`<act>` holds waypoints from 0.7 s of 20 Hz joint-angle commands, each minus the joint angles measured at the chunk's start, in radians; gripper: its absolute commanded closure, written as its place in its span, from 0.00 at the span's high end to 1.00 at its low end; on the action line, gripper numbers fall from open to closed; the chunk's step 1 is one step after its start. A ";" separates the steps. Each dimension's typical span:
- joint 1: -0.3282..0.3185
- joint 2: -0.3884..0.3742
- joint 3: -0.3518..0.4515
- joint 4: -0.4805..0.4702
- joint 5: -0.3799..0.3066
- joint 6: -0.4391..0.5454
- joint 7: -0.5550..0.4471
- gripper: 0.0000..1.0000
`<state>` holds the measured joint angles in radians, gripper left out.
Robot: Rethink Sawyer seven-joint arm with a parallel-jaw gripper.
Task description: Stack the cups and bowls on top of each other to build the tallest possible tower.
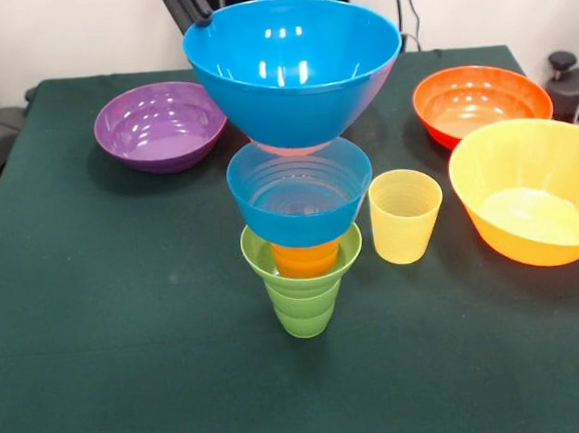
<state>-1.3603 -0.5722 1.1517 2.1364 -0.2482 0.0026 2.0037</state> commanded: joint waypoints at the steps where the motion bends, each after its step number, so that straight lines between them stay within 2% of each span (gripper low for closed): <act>1: 0.053 0.035 -0.063 -0.058 -0.062 0.008 0.036 0.00; 14: 0.071 0.050 -0.063 -0.119 -0.046 0.051 0.016 0.00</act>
<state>-1.3564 -0.5677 1.1426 2.1088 -0.2484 0.0028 2.0037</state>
